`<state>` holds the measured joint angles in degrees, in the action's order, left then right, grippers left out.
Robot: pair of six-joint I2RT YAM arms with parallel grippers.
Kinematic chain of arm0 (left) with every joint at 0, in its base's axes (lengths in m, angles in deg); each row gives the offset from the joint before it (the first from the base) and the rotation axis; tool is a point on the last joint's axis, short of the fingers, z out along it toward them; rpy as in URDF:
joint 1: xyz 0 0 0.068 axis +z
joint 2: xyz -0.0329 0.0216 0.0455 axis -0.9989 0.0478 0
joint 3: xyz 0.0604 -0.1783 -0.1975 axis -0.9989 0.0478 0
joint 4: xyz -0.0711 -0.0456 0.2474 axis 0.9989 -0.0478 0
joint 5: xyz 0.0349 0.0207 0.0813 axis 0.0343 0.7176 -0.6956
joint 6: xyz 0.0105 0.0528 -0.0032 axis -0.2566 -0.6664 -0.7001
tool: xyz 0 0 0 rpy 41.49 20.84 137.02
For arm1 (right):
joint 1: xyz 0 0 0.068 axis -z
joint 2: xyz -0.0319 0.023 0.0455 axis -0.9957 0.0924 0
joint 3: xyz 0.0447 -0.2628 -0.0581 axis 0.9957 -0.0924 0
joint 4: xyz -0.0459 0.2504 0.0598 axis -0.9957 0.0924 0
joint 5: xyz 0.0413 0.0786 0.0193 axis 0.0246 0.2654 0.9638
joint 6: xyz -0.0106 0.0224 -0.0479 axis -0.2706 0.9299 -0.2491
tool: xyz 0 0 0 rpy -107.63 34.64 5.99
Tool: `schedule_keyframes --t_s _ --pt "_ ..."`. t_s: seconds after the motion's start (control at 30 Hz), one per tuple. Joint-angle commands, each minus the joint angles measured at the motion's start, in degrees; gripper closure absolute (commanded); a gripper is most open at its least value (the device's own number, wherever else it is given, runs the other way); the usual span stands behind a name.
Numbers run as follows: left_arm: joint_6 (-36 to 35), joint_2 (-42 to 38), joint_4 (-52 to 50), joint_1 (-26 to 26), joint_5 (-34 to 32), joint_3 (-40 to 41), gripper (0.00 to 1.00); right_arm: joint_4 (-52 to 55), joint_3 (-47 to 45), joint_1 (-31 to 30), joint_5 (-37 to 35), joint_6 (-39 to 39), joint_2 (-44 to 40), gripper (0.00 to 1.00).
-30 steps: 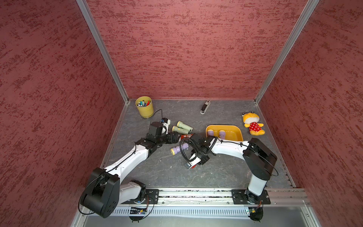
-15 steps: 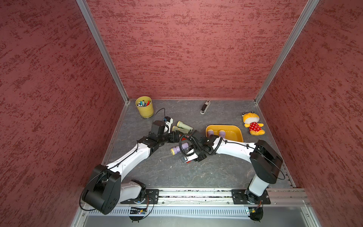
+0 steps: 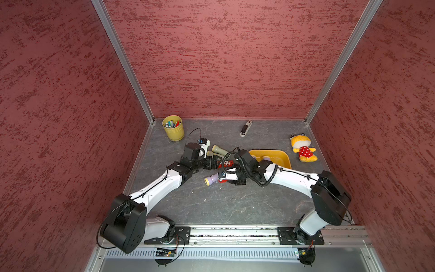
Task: Put the flashlights into the storage boxes
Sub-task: Pick up the flashlight from the center of the board, then place the flashlight at the storage box.
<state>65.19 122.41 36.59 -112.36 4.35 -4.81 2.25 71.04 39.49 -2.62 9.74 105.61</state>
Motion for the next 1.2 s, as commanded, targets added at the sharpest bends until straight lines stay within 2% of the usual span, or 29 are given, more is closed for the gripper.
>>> schedule_keyframes --t_s 0.0,0.23,0.57,0.87,1.03,1.17 --pt "-1.3 0.1 1.7 -0.3 -1.2 -1.7 0.12 -7.2 -1.1 1.5 4.5 8.8 -2.3 0.65" --pt "-1.2 1.4 4.0 -1.0 -1.4 -3.0 0.12 -14.3 -3.7 5.2 6.3 23.7 -5.7 0.65" --pt "-1.9 7.4 7.9 -3.8 -1.0 -7.5 0.12 -20.0 -7.4 14.9 6.4 43.9 -13.2 0.66" --pt "-3.2 13.9 9.9 -9.0 -1.3 -12.4 0.12 -16.0 -8.1 24.6 4.1 58.5 -16.6 0.67" --pt "-2.4 17.9 10.6 -11.0 0.6 -15.1 0.12 -14.5 -11.4 30.3 1.5 63.1 -19.6 0.68" --pt "-1.9 21.3 10.5 -12.3 1.9 -17.5 0.12 -10.6 -13.6 34.8 -3.1 66.6 -21.5 0.67"
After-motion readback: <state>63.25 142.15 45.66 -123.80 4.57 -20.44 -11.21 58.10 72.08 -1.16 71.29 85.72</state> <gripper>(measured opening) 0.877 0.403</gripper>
